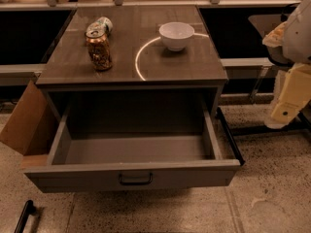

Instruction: Place orange can into top drawer

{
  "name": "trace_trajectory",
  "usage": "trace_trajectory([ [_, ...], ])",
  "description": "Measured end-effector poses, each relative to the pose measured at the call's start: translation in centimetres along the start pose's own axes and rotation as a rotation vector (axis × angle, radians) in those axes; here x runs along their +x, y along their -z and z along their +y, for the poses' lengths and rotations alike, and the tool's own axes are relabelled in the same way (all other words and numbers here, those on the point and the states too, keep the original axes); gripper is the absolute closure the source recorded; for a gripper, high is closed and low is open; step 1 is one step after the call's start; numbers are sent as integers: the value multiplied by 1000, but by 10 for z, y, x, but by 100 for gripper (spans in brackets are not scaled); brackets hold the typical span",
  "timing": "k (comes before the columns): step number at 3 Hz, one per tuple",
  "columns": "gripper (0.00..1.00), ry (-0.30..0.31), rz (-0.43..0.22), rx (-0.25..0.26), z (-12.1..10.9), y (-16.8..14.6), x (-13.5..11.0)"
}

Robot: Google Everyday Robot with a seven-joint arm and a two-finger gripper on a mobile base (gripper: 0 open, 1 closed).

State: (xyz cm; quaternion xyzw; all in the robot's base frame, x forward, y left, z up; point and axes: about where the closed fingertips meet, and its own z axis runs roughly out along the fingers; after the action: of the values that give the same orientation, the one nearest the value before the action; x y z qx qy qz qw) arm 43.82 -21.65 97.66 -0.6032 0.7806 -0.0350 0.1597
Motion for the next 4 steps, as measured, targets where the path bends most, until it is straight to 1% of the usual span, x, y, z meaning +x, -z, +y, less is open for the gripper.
trace_trajectory([
  [1,0,0,0,0,0,0,0],
  [2,0,4,-62,0,-13,-17,-18],
  [3,0,-20,-145,-3,-30,-42,-42],
  [4,0,-20,-145,-3,-30,-42,-42],
])
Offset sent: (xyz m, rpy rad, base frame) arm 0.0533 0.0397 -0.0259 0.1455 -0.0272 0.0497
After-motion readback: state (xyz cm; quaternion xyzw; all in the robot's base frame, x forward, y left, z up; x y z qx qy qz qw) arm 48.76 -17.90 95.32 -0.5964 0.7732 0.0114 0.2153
